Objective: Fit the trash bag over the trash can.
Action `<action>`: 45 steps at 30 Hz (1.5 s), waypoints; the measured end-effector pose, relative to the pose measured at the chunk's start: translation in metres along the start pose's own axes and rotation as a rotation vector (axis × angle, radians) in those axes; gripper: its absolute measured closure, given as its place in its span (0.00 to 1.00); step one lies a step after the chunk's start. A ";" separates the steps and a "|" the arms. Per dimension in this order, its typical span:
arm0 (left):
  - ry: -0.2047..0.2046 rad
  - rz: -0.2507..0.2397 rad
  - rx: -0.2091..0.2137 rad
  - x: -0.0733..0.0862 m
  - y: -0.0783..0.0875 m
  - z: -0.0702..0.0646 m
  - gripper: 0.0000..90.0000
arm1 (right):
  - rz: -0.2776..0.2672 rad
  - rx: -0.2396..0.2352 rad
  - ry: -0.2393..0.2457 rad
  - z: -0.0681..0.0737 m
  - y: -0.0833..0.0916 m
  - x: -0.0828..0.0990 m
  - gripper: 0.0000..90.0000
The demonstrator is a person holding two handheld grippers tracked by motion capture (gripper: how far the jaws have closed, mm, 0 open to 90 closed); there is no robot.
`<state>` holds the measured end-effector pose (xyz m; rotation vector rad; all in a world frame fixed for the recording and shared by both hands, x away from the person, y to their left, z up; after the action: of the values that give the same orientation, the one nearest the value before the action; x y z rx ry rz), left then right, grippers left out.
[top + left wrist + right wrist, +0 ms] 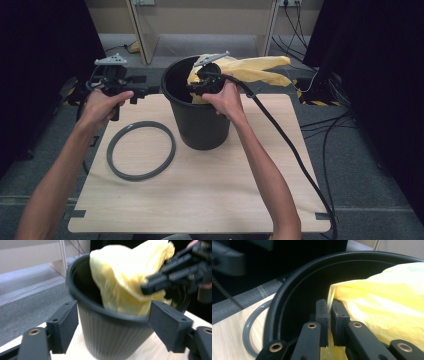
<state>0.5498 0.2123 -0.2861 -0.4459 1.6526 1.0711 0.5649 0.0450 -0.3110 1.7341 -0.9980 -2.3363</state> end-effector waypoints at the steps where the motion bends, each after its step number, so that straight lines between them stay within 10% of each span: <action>1: 0.004 0.000 0.015 -0.004 -0.004 -0.003 0.28 | -0.002 -0.004 0.003 0.001 0.000 0.000 0.96; 20: -0.091 0.080 0.145 -0.040 -0.075 -0.062 0.37 | 0.015 -0.020 0.040 0.013 -0.001 0.004 0.95; 29: -0.230 0.053 0.093 -0.036 -0.084 -0.063 0.97 | -0.011 -0.031 0.030 0.013 0.003 0.007 0.88; 38: -0.209 0.052 0.064 -0.019 -0.062 -0.038 0.99 | -0.107 0.092 0.022 -0.009 0.076 0.016 0.60; 45: -0.217 0.064 0.062 -0.001 -0.054 -0.033 0.99 | -0.224 0.231 -0.106 -0.046 0.144 0.027 0.49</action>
<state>0.5712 0.1567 -0.3069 -0.2287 1.5111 1.0732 0.5504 -0.1003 -0.2645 1.9103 -1.1913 -2.5622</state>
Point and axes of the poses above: each handheld gripper's, and its own axes: y roughly backward along the jaws, x roughly out of its underside, z roughly to its left, the point moved 8 cm from there along -y, roughly forward along the jaws, and after that the axes turned 12 degrees about -x, right-handed, at the moved point
